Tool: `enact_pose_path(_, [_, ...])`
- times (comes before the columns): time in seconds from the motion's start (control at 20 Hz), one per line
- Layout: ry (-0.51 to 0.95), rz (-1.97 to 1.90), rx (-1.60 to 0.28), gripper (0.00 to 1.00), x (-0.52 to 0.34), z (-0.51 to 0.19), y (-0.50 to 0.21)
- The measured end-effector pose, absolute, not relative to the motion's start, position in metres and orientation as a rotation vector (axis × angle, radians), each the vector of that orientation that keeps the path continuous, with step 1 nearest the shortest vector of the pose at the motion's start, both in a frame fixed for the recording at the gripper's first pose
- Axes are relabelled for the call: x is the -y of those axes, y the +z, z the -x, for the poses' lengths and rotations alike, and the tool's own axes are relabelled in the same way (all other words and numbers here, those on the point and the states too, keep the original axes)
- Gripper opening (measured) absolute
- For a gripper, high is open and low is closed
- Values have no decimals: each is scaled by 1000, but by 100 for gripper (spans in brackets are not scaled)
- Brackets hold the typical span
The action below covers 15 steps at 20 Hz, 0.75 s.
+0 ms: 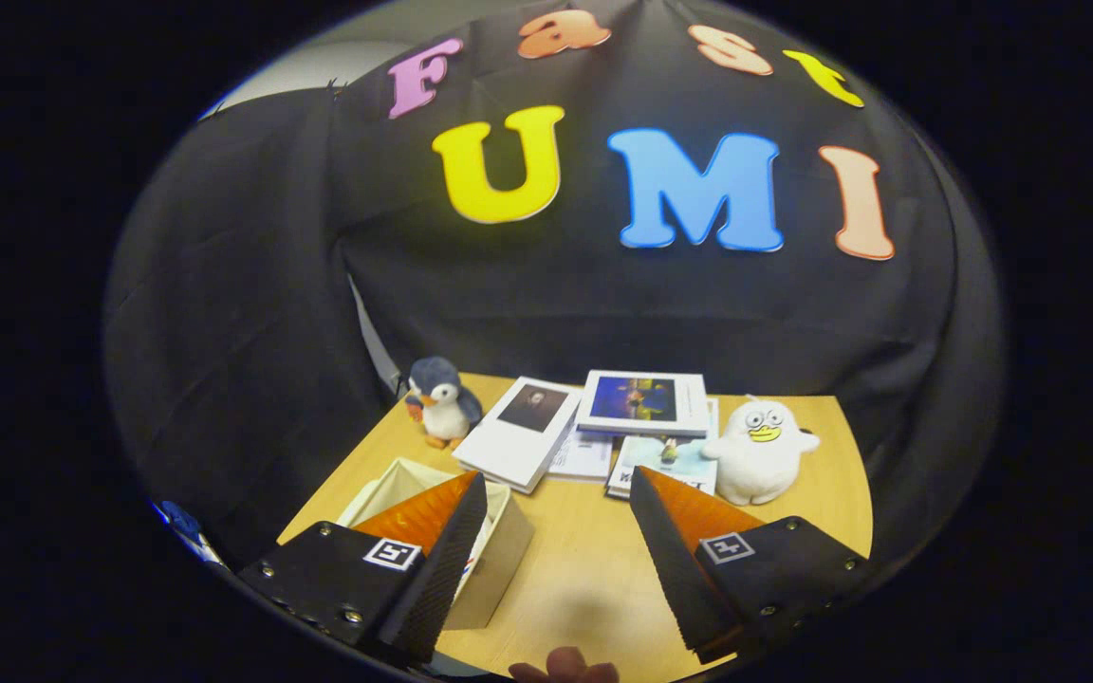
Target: Open the storage box then place both shoes into the box .Put the left shoe in first, then the right shoe, with the right side of both shoes facing outward in a uniform manner.
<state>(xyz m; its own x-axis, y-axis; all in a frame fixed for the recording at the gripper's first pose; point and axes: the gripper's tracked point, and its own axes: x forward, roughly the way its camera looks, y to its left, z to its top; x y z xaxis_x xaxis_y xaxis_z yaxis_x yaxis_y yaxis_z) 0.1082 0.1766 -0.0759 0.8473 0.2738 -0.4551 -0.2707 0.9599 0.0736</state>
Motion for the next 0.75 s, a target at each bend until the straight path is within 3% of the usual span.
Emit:
enact_pose_path(0.35, [67,-55,-65,91,-80,-85,25])
enact_pose_path(0.75, [13,-32,-13,91,-42,-76,31])
